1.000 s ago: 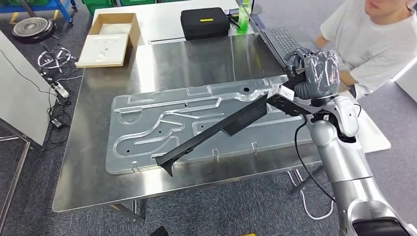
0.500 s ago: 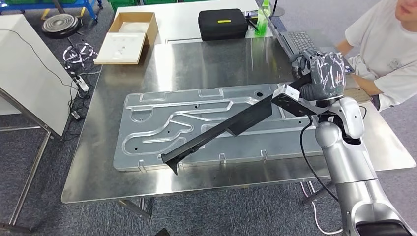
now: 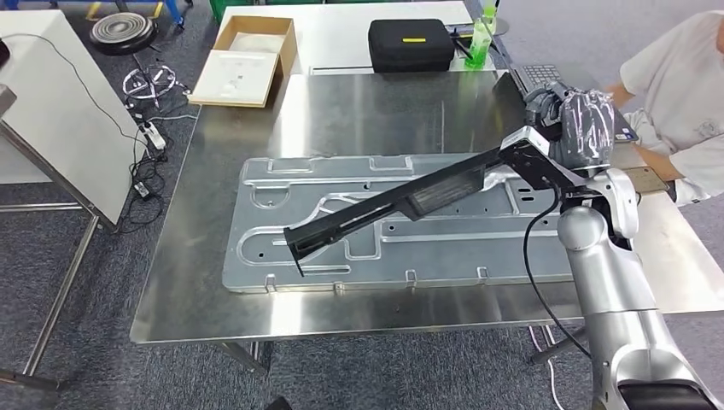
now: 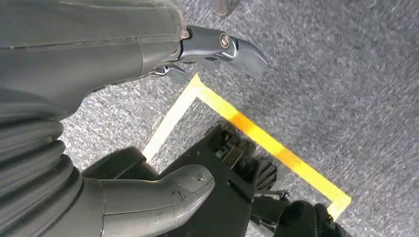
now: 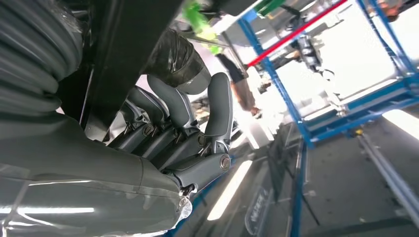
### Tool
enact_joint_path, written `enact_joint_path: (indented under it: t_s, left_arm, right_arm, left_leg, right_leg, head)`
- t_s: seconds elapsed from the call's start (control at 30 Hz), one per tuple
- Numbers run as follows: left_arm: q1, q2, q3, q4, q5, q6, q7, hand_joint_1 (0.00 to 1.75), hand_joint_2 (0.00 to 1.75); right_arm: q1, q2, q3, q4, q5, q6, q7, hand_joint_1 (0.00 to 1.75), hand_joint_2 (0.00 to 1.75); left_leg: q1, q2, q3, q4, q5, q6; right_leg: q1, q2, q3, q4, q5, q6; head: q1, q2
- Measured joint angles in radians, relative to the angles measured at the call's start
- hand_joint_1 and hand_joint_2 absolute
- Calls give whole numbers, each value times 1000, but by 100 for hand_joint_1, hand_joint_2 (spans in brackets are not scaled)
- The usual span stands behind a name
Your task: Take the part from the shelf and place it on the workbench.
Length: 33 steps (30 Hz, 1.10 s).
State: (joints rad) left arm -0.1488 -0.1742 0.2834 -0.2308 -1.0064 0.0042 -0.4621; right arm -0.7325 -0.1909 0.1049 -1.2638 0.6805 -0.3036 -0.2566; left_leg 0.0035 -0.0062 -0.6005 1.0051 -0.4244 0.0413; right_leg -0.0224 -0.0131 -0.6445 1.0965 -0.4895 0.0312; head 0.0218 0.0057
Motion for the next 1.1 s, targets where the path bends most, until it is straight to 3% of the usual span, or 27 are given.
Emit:
enact_joint_path:
  t_s: [0.07, 0.1, 0.13, 0.17, 0.27, 0.33, 0.4, 0.47, 0.5, 0.6, 0.63, 0.67, 0.7, 0.77, 0.83, 0.97, 1.0, 1.07, 1.1]
  left_arm:
    - [0, 0, 0, 0, 1, 0, 0, 0, 175]
    - [1, 1, 0, 0, 1, 0, 0, 0, 175]
    - [2, 2, 0, 0, 2, 0, 0, 0, 175]
    - [3, 2, 0, 0, 2, -1, 0, 0, 175]
    - [2, 2, 0, 0, 2, -1, -2, 0, 175]
    - [1, 2, 0, 0, 2, -1, -2, 0, 175]
    - [2, 3, 0, 0, 3, -1, -3, 0, 175]
    - [2, 3, 0, 0, 4, -1, -3, 0, 175]
    - [2, 3, 0, 0, 5, -1, -3, 0, 175]
    - [3, 3, 0, 0, 10, -1, -2, 0, 175]
    - [5, 3, 0, 0, 11, -1, -2, 0, 175]
    - [6, 4, 0, 0, 11, -1, -2, 0, 175]
    - [6, 4, 0, 0, 12, -1, -3, 0, 175]
    - [6, 5, 0, 0, 12, -1, -4, 0, 175]
    - [5, 5, 0, 0, 13, -1, -6, 0, 175]
    - [5, 7, 0, 0, 18, -1, -9, 0, 175]
    - [5, 7, 0, 0, 19, 1, -10, 0, 175]
    - [4, 8, 0, 0, 19, 5, -11, 0, 175]
    - [5, 8, 0, 0, 19, 7, -11, 0, 131]
  right_arm:
    - [-6, -7, -5, 16, -20, 35, -12, 175, 175]
    - [-7, -13, -6, 29, -28, 53, -19, 175, 175]
    - [-7, -19, -7, 42, -32, 66, -28, 175, 175]
    - [-9, -25, -7, 55, -35, 74, -37, 175, 175]
    - [-24, -38, -8, 84, -36, 83, -55, 175, 175]
    - [-36, -42, -8, 98, -37, 86, -58, 175, 175]
    - [-41, -44, -8, 108, -37, 88, -59, 175, 175]
    - [-45, -44, -8, 117, -35, 88, -59, 175, 175]
    - [-48, -44, -8, 121, -34, 88, -59, 175, 175]
    - [-54, -44, -8, 135, -32, 87, -59, 175, 175]
    - [-53, -44, -8, 141, -32, 86, -59, 175, 175]
    - [-53, -44, -8, 147, -32, 85, -59, 131, 175]
    - [-53, -44, -8, 153, -32, 83, -59, 87, 175]
    - [-55, -44, -9, 161, -32, 75, -59, 0, 175]
    - [-57, -44, -9, 167, -33, 65, -57, 0, 175]
    - [-56, -44, -16, 181, -33, 37, -44, 0, 175]
    - [-56, -44, -19, 183, -34, 29, -40, 0, 175]
    - [-53, -44, -30, 189, -38, 13, -34, 0, 175]
    - [-50, -44, -36, 192, -41, 7, -32, 0, 175]
  left_leg:
    - [-3, 0, 1, -2, 1, 7]
    - [-4, -1, 1, -1, 0, 9]
    - [-6, -3, 0, 1, -1, 10]
    - [-6, -5, 0, 4, -3, 10]
    - [-9, -11, -3, 20, -13, 3]
    - [-12, -13, -8, 28, -17, -6]
    - [-13, -14, -10, 27, -17, -13]
    - [-12, -12, -19, 48, -34, -24]
    - [-10, -10, -34, 83, -57, -29]
    - [-3, -5, -120, 268, -142, -42]
    - [-1, -4, -139, 305, -148, -45]
    - [0, -3, -140, 303, -134, -46]
    - [1, -2, -121, 263, -104, -45]
    - [1, 1, -52, 121, -39, -39]
    - [-2, 2, -9, 35, -17, -31]
    - [-4, 0, -1, 10, -9, -8]
    - [-2, 0, 2, 3, -4, -1]
    - [-2, 1, 4, -2, -1, 7]
    - [-3, 0, 4, 0, -1, 8]
  right_leg:
    - [0, 7, -62, 127, -59, 2]
    - [0, 9, -92, 184, -77, 3]
    - [0, 10, -107, 211, -76, 3]
    - [0, 10, -104, 201, -57, 2]
    - [2, 12, -18, 18, 34, -4]
    - [6, 14, 12, -46, 47, -10]
    - [7, 14, 13, -49, 48, -17]
    - [3, 12, 15, -55, 51, -28]
    - [0, 10, 16, -58, 53, -32]
    - [1, 6, 16, -58, 52, -39]
    - [1, 6, 16, -58, 52, -40]
    - [0, 5, 16, -58, 52, -40]
    - [0, 5, 17, -57, 51, -39]
    - [1, 5, 19, -57, 50, -35]
    - [2, 5, 18, -57, 51, -25]
    - [0, 5, 13, -49, 42, -3]
    - [-1, 6, 0, -20, 22, 1]
    - [-1, 9, -53, 93, -37, 5]
    - [-1, 11, -84, 156, -61, 7]
  head:
    - [0, 0]
    - [0, 0]
    - [0, 0]
    - [0, 0]
    - [0, 0]
    - [0, 0]
    - [0, 0]
    - [-1, 0]
    - [-1, 0]
    - [-1, 0]
    - [-1, 0]
    - [-1, 0]
    - [-1, 0]
    - [-1, 0]
    - [-1, 0]
    - [-1, 0]
    - [-1, 0]
    - [0, 0]
    - [-1, 0]
